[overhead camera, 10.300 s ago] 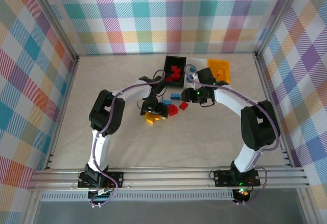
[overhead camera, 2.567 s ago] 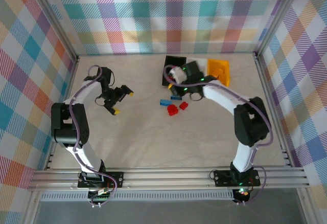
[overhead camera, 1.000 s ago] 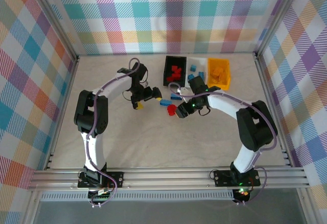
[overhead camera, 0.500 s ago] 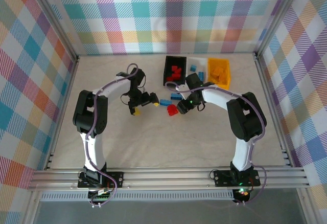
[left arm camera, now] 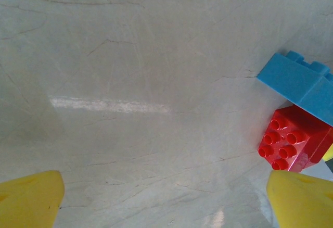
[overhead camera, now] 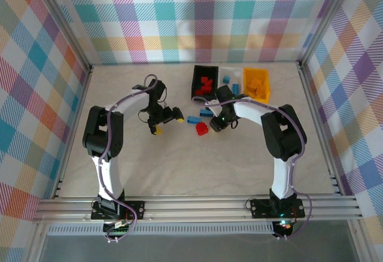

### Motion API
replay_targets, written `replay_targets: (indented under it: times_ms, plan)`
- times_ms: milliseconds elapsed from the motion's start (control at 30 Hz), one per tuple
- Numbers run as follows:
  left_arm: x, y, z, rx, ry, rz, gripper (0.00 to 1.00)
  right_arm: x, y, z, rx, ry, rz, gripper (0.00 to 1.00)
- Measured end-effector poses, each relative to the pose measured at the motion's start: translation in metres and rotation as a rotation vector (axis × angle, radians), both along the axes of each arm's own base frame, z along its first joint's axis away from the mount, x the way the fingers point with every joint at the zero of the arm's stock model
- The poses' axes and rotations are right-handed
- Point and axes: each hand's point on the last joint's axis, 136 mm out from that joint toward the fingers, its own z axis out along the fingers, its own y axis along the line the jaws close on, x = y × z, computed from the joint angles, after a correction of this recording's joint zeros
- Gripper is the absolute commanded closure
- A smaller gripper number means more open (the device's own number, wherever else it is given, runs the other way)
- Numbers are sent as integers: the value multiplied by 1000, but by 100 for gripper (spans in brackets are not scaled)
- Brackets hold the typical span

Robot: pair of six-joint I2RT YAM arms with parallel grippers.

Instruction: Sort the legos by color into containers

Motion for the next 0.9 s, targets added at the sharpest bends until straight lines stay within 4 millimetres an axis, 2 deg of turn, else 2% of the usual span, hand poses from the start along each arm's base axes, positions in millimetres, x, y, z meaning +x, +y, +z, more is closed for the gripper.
replay_targets:
  times_ms: [67,167,267,467,600,667,733,800,900]
  plan:
    - [0,1,-1,0,2,2,0,2,0,1,1,1,-4,83]
    - [0,1,-1,0,2,3,0,7,4,6,10,-10,-1,87]
    - [-2,2,-2,2,7,4,0,11,8,12,24,-21,3,88]
    - [-12,6,-7,9,32,18,0,3,8,15,57,-1,8,87]
    - [-14,7,-8,10,36,23,0,-3,10,38,118,-8,1,86]
    - [-13,7,-8,8,32,24,0,-2,12,46,150,-10,-8,77]
    - [-11,6,-8,4,24,24,0,-1,13,49,174,-2,-16,52]
    - [-11,6,-8,3,24,23,0,1,12,48,175,10,-19,46]
    - [-11,7,-8,3,24,26,0,12,9,48,167,18,-15,44]
